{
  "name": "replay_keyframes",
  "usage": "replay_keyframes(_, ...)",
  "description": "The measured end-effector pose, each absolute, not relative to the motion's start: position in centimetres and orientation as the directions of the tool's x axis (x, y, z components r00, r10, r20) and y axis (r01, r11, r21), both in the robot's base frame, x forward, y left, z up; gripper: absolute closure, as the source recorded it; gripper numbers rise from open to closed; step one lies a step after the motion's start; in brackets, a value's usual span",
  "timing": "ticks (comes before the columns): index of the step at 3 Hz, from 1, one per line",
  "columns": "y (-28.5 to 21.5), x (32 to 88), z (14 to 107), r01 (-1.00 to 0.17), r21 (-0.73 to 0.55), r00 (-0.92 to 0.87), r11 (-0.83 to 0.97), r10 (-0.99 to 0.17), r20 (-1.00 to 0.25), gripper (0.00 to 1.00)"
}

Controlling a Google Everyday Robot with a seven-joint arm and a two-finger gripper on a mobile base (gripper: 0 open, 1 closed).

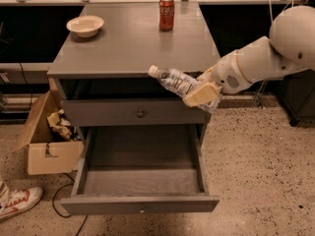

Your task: Place blue plastic bottle into middle drawer

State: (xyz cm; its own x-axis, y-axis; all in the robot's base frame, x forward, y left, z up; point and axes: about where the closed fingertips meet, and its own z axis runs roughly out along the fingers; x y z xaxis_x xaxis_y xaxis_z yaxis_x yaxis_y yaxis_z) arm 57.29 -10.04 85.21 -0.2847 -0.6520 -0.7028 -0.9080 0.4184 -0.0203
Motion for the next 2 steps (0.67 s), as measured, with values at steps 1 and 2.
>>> replay_keyframes(1, -9.8, 56.6, 81.6, -0.914, 0.014, -0.305, 0.405, -0.667, -0.68, 1.0)
replay_keyframes(2, -9.1, 55.0, 74.6, -0.927, 0.071, -0.323, 0.368, -0.69, -0.648, 1.0)
